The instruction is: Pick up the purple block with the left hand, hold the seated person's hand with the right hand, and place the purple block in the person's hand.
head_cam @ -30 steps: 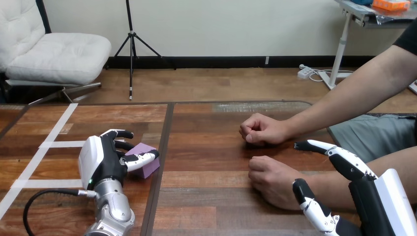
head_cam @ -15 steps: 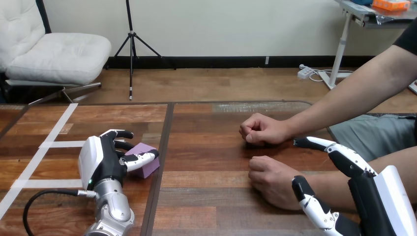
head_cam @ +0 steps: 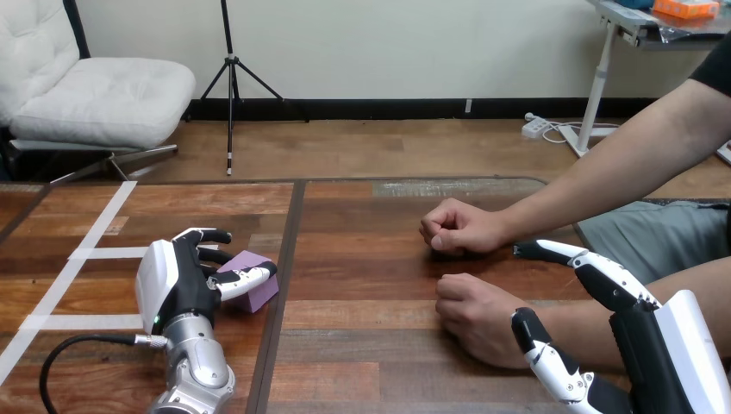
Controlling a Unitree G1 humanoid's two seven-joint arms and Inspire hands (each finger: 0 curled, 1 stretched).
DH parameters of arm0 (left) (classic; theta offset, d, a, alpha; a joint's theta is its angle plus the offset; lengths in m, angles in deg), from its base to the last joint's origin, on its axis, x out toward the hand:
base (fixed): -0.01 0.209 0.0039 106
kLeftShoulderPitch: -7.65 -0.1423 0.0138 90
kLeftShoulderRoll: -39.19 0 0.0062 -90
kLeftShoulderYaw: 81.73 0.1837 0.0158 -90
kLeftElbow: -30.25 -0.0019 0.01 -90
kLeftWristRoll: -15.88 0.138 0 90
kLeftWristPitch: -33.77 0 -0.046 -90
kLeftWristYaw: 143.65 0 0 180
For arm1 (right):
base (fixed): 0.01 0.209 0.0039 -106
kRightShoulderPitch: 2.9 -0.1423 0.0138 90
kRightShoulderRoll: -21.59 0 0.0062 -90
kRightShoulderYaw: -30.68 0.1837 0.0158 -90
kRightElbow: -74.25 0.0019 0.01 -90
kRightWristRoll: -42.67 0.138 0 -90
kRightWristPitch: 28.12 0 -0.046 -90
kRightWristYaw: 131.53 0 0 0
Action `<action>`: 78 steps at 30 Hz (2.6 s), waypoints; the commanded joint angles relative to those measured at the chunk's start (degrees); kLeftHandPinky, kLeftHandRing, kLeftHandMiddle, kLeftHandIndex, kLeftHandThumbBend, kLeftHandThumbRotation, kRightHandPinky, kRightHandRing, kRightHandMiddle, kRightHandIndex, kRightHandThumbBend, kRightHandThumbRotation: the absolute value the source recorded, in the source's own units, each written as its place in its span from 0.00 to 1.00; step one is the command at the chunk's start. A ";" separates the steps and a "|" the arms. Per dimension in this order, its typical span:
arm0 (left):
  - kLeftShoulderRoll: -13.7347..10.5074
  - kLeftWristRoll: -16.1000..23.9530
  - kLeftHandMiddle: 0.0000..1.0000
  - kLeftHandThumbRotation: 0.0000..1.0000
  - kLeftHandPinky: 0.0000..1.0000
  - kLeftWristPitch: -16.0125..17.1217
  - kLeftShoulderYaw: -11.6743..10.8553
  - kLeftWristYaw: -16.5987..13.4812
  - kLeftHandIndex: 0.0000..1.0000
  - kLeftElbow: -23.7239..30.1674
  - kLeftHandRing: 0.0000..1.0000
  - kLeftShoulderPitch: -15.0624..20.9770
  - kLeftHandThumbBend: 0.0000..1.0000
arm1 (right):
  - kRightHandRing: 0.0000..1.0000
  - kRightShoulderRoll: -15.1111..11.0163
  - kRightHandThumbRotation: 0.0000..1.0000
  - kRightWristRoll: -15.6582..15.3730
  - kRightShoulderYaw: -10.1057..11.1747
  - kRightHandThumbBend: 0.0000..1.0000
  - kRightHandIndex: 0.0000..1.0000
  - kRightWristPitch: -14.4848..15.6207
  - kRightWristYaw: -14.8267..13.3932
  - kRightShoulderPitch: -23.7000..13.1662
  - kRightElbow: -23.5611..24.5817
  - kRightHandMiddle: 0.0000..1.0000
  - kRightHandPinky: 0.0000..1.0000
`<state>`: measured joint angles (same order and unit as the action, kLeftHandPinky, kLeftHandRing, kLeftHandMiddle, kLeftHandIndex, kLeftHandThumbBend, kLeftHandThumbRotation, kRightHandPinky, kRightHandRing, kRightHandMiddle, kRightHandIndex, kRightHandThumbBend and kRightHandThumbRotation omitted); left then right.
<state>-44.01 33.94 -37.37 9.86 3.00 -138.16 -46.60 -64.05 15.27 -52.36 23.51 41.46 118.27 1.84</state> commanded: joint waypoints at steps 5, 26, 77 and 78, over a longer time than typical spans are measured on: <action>-0.24 0.71 0.53 0.00 0.55 0.65 0.38 -0.76 0.63 0.99 0.50 2.54 0.67 | 0.78 -0.67 0.59 0.49 0.35 0.43 0.74 -0.79 -0.43 -2.74 0.96 0.76 0.82; -0.43 1.07 0.54 0.00 0.53 1.21 0.49 -0.67 0.64 1.07 0.51 2.54 0.66 | 0.79 -0.42 0.59 0.11 0.05 0.44 0.74 -0.71 -0.57 -2.98 0.84 0.76 0.83; 1.37 -1.38 0.52 0.00 0.52 5.08 -1.57 -0.72 0.62 1.65 0.49 3.32 0.68 | 0.79 -0.87 0.56 0.95 -0.08 0.43 0.75 -0.21 0.04 -4.32 0.07 0.77 0.83; 1.42 -1.33 0.52 0.00 0.52 5.24 -1.51 -0.89 0.62 1.67 0.49 3.28 0.68 | 0.79 -0.89 0.56 0.94 -0.08 0.43 0.75 -0.25 0.02 -4.38 0.01 0.77 0.83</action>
<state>-42.69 33.08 -34.60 8.93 2.72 -138.16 -46.60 -64.09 15.52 -52.41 23.51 41.47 117.27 1.81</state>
